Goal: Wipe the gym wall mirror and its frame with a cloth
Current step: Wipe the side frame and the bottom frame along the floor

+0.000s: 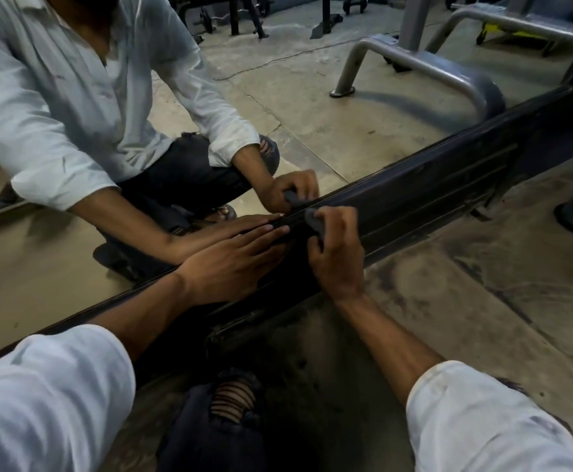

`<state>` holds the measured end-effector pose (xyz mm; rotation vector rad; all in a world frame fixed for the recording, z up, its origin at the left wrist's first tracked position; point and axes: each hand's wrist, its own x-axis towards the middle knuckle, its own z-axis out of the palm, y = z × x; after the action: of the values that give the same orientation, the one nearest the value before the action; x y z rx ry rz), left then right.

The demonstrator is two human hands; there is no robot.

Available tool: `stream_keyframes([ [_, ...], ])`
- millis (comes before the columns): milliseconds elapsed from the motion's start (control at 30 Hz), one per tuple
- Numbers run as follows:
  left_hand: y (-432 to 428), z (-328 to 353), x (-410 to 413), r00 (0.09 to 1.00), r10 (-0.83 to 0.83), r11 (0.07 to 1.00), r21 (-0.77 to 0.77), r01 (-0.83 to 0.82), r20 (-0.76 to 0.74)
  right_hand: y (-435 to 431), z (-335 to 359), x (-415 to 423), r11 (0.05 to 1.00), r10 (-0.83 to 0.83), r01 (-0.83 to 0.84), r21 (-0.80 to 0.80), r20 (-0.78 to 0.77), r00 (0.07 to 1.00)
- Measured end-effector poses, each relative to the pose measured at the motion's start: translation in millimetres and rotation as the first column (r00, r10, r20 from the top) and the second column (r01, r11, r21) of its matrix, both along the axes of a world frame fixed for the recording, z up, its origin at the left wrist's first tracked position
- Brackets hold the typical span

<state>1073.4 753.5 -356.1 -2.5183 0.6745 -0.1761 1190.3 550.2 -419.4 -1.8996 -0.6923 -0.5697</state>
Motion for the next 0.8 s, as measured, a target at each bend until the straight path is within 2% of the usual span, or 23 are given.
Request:
stream_keyframes([
  [67, -4.5, 5.2, 1.5, 0.998, -0.053, 0.997, 0.066, 0.051, 0.022, -4.3, -6.6, 7.7, 0.982, -0.138, 0.158, 0.109, -0.169, 0.976],
  [133, -7.3, 8.7, 0.5, 0.999, -0.038, 0.997, 0.067, 0.038, -0.003, 1.0, -11.2, 1.3, 0.972, -0.17, 0.197, 0.127, -0.195, 0.966],
  [233, -5.2, 7.0, 0.7, 0.999, -0.042, 0.996, 0.081, 0.04, 0.019, 16.1, -19.3, -23.0, 1.0, -0.021, 0.024, 0.019, -0.114, 0.993],
  [300, -4.6, 5.2, 1.3, 0.998, -0.054, 0.993, 0.106, 0.05, 0.037, 14.2, -21.7, -22.7, 1.0, 0.017, -0.018, -0.001, -0.096, 0.995],
  [433, -13.2, 14.6, 1.5, 0.999, -0.037, 0.985, 0.168, 0.031, 0.03, -8.7, -16.9, 22.2, 0.951, -0.189, 0.251, 0.178, -0.305, 0.933],
  [500, -16.6, 13.8, 5.8, 0.999, -0.048, 0.98, 0.193, 0.043, 0.021, -11.6, -11.9, 26.8, 0.954, -0.191, 0.244, 0.172, -0.276, 0.942],
  [667, -38.9, 19.8, 53.2, 0.992, -0.123, 0.971, 0.211, 0.117, 0.016, -15.1, -2.8, 19.4, 0.996, -0.029, 0.036, 0.083, -0.087, 0.996],
  [733, -43.0, 18.2, 60.9, 0.991, -0.131, 0.966, 0.227, 0.121, 0.03, -26.5, -1.7, 35.1, 0.994, -0.049, 0.056, 0.095, -0.072, 0.996],
  [800, -42.2, 9.6, 60.0, 0.991, -0.129, 0.965, 0.236, 0.115, 0.046, -40.3, -1.1, 54.8, 0.971, -0.141, 0.17, 0.171, -0.165, 0.976],
])
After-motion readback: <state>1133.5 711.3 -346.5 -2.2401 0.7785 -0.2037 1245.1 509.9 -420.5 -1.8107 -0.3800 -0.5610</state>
